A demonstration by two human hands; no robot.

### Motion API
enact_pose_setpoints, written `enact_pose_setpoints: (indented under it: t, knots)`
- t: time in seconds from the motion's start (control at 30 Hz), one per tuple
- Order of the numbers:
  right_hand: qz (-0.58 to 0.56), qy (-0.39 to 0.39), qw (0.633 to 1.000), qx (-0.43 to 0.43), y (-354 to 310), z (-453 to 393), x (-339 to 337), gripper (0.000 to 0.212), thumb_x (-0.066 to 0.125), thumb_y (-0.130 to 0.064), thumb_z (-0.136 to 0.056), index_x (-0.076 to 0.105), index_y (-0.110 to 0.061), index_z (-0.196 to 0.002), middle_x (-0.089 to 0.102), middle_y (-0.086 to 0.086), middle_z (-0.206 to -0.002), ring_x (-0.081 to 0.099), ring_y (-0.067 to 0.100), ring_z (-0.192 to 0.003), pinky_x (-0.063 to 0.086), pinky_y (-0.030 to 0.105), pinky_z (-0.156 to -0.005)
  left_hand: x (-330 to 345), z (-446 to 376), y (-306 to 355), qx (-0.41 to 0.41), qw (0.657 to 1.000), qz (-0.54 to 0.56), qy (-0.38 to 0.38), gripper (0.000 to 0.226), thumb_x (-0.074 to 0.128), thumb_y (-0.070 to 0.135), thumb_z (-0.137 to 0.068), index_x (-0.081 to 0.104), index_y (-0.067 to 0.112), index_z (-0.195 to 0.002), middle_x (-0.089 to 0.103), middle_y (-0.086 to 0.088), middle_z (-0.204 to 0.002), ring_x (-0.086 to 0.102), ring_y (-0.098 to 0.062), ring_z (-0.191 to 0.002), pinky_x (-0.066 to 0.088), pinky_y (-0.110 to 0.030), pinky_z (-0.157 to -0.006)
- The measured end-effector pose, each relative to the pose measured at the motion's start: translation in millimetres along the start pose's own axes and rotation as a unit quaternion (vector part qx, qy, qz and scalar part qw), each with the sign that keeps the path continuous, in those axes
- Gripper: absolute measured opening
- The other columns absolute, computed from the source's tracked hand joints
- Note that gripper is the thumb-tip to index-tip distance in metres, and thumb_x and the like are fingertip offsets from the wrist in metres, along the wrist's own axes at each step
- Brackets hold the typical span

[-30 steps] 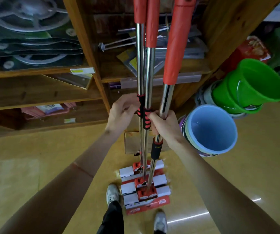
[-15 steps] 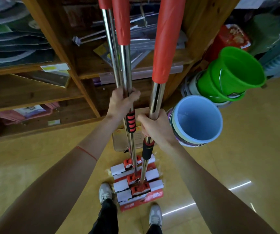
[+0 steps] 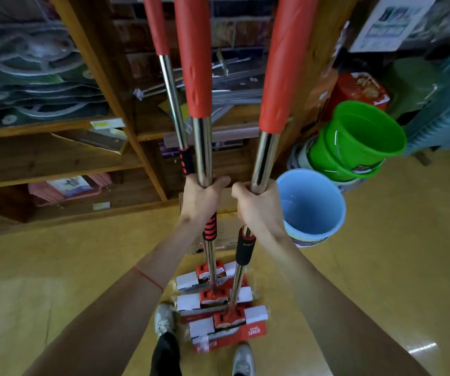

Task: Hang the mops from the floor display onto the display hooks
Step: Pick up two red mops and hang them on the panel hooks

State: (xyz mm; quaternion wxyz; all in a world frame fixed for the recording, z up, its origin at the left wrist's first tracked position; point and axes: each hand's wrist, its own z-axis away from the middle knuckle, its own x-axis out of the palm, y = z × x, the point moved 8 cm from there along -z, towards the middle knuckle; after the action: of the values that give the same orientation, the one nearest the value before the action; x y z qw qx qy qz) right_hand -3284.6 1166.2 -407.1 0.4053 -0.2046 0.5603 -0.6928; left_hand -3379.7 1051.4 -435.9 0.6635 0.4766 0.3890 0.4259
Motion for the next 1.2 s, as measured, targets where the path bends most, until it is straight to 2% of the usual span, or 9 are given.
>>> enact_pose_setpoints:
  t: [0.1, 0.2, 0.33, 0.5, 0.67, 0.73, 0.8, 0.93, 1.2]
  knots:
    - [0.003, -0.013, 1.0, -0.023, -28, 28, -29, 0.027, 0.066, -0.016, -0.085, 0.042, -0.011, -0.072, 0.036, -0.009, -0.043, 0.033, 0.011, -0.035, 0.031, 0.021, -0.041, 19, 41, 41, 0.037, 0.999, 0.0, -0.012, 0.032, 0.067, 0.028, -0.075, 0.046, 0.015, -0.055, 0.04, -0.003, -0.052, 0.033, -0.019, -0.045, 0.03, -0.026, -0.047]
    - [0.002, -0.007, 0.999, -0.037, -52, 61, -69, 0.025, 0.065, -0.021, -0.081, 0.042, -0.014, -0.072, 0.036, -0.012, -0.037, 0.033, 0.01, -0.034, 0.031, 0.023, -0.044, 37, 83, 85, 0.081, 0.996, -0.007, -0.031, 0.047, 0.069, 0.02, -0.083, 0.044, 0.023, -0.044, 0.038, 0.004, -0.044, 0.032, -0.017, -0.042, 0.03, -0.028, -0.046]
    - [0.011, 0.033, 0.998, -0.043, -83, 110, -137, 0.026, 0.064, -0.021, -0.077, 0.039, -0.015, -0.072, 0.034, -0.011, -0.037, 0.032, 0.015, -0.034, 0.029, 0.025, -0.044, 57, 135, 144, 0.114, 0.993, 0.003, -0.044, 0.051, 0.073, 0.021, -0.084, 0.039, 0.022, -0.046, 0.033, 0.003, -0.045, 0.029, -0.018, -0.042, 0.028, -0.03, -0.047]
    - [-0.004, 0.107, 0.992, -0.071, -115, 191, -224, 0.016, 0.063, -0.02, -0.073, 0.049, -0.013, -0.076, 0.032, 0.013, -0.057, 0.027, 0.022, -0.045, 0.025, 0.034, -0.049, 96, 207, 203, 0.155, 0.983, 0.015, -0.093, 0.042, 0.076, 0.028, -0.076, 0.045, 0.019, -0.048, 0.034, 0.0, -0.048, 0.029, -0.02, -0.048, 0.025, -0.032, -0.049]
    - [0.003, 0.243, 0.965, -0.102, -130, 305, -314, 0.026, 0.064, -0.009, -0.081, 0.042, -0.013, -0.068, 0.033, 0.009, -0.055, 0.031, 0.02, -0.043, 0.029, 0.032, -0.047, 148, 288, 238, 0.2, 0.962, 0.028, -0.185, 0.035, 0.077, 0.039, -0.067, 0.052, 0.021, -0.049, 0.037, 0.004, -0.044, 0.032, -0.018, -0.043, 0.029, -0.032, -0.05]
    - [-0.014, 0.292, 0.951, -0.101, -132, 357, -342, 0.025, 0.066, -0.019, -0.071, 0.043, -0.016, -0.062, 0.033, 0.007, -0.053, 0.031, 0.022, -0.05, 0.029, 0.038, -0.052, 168, 327, 247, 0.221, 0.948, 0.034, -0.226, 0.031, 0.077, 0.046, -0.064, 0.056, 0.025, -0.054, 0.04, 0.005, -0.045, 0.036, -0.02, -0.041, 0.033, -0.036, -0.05]
    - [-0.068, 0.323, 0.94, -0.089, -127, 405, -369, 0.03, 0.066, -0.027, -0.059, 0.037, -0.026, -0.049, 0.031, -0.001, -0.048, 0.028, 0.021, -0.048, 0.026, 0.037, -0.051, 189, 370, 255, 0.23, 0.932, 0.047, -0.276, 0.032, 0.077, 0.036, -0.076, 0.058, 0.03, -0.052, 0.036, 0.01, -0.039, 0.033, -0.016, -0.035, 0.031, -0.031, -0.05]
    - [-0.075, 0.428, 0.896, -0.096, -113, 505, -429, 0.032, 0.064, -0.013, -0.079, 0.034, -0.021, -0.072, 0.032, 0.001, -0.053, 0.031, 0.02, -0.044, 0.03, 0.034, -0.049, 234, 458, 264, 0.259, 0.896, 0.052, -0.356, 0.049, 0.075, 0.023, -0.089, 0.043, 0.024, -0.051, 0.03, 0.008, -0.036, 0.027, -0.015, -0.034, 0.026, -0.029, -0.05]
    - [-0.074, 0.562, 0.821, -0.072, -56, 687, -526, 0.03, 0.057, -0.011, -0.082, 0.036, -0.02, -0.062, 0.034, 0.001, -0.048, 0.03, 0.016, -0.035, 0.03, 0.029, -0.046, 326, 656, 261, 0.293, 0.787, 0.077, -0.537, 0.057, 0.067, 0.019, -0.095, 0.026, 0.026, -0.056, 0.023, 0.006, -0.043, 0.021, -0.014, -0.032, 0.022, -0.021, -0.04]
